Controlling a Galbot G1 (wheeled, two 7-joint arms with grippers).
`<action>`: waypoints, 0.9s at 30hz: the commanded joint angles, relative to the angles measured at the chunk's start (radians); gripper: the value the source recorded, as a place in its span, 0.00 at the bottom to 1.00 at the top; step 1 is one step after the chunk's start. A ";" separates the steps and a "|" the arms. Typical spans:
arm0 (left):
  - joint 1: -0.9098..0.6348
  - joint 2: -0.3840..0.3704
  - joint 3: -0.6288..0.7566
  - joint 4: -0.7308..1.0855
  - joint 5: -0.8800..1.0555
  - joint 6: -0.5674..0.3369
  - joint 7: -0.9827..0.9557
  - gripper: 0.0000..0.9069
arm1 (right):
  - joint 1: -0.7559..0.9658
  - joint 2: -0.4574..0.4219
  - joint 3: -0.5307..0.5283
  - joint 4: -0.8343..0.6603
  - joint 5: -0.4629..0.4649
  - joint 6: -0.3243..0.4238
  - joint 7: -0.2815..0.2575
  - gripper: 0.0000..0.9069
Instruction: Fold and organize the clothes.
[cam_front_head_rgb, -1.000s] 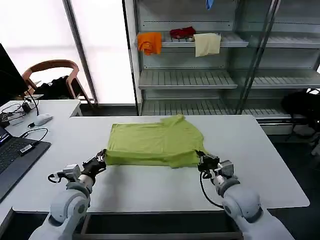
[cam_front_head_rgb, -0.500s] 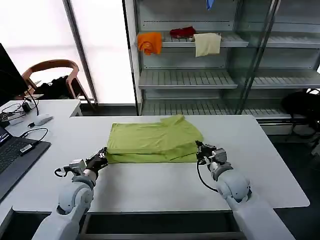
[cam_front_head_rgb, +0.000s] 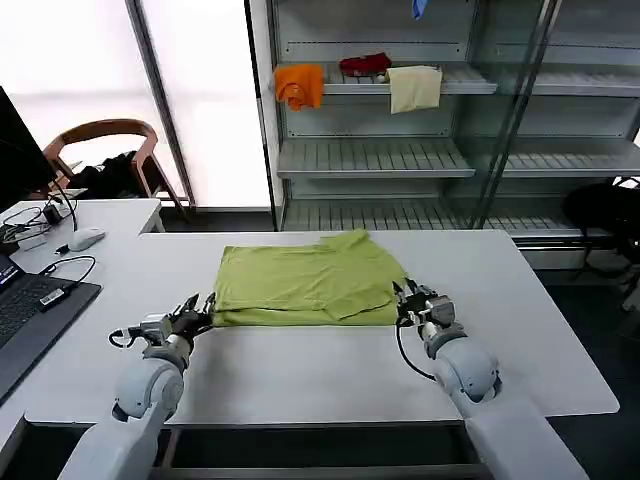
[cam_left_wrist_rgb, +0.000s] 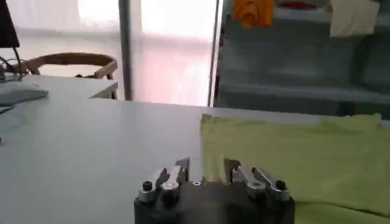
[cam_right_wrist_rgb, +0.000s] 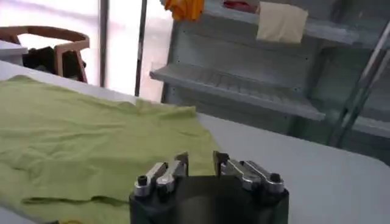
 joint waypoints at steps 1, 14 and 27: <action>0.088 0.048 -0.035 -0.146 0.008 0.055 -0.011 1.00 | -0.068 -0.041 0.023 0.109 0.107 -0.034 0.049 1.00; 0.235 0.019 -0.055 -0.206 -0.028 0.031 0.062 1.00 | -0.189 -0.051 0.038 0.127 0.183 -0.030 0.046 1.00; 0.189 0.007 -0.042 -0.141 -0.057 0.014 0.058 0.83 | -0.177 -0.028 0.028 0.094 0.161 0.000 0.034 0.84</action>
